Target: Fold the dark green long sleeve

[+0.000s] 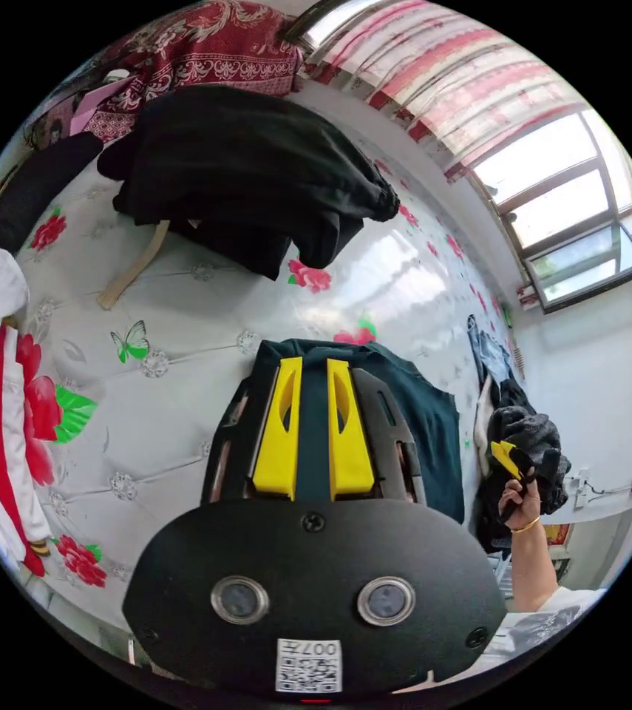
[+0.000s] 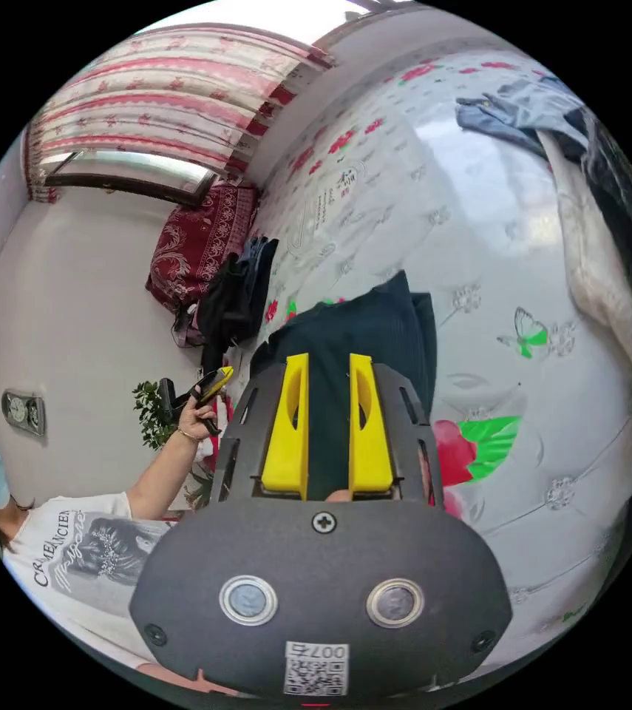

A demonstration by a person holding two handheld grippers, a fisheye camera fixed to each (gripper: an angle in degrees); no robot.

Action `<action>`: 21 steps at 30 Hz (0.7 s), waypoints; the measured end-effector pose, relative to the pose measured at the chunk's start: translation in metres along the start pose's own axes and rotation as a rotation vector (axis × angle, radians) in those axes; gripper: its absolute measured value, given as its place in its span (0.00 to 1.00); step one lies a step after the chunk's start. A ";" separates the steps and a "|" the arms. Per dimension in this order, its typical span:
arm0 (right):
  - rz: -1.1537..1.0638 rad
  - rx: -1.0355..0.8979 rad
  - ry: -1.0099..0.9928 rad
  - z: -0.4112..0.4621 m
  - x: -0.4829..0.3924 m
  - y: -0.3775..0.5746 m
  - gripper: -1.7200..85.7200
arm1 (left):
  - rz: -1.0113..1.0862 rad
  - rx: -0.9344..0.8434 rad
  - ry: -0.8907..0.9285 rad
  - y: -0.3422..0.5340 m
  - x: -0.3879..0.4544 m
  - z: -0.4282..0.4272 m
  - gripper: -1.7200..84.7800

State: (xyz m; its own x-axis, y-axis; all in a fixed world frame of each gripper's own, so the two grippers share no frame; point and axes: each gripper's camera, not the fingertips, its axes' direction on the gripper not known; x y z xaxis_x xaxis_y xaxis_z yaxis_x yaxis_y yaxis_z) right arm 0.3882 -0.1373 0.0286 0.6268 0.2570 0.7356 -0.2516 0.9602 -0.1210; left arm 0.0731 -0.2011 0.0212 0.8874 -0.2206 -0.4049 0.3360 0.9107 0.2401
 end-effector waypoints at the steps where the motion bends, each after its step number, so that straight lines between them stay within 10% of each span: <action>1: 0.034 0.014 -0.022 -0.001 0.016 0.022 0.09 | 0.019 -0.006 -0.007 0.017 -0.009 -0.002 0.09; 10: 0.278 0.105 0.149 -0.050 0.057 0.186 0.16 | -0.214 -0.001 -0.012 0.172 -0.114 -0.070 0.09; 21: 0.427 0.080 -0.111 0.009 0.081 0.159 0.12 | -0.426 -0.004 0.151 0.224 -0.177 -0.057 0.12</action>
State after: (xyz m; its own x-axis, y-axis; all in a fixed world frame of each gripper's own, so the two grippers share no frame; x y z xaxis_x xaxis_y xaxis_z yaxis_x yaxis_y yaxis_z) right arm 0.3923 0.0350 0.0747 0.3722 0.6110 0.6987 -0.5297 0.7580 -0.3807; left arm -0.0267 0.0615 0.0963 0.6142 -0.5225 -0.5914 0.6596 0.7514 0.0211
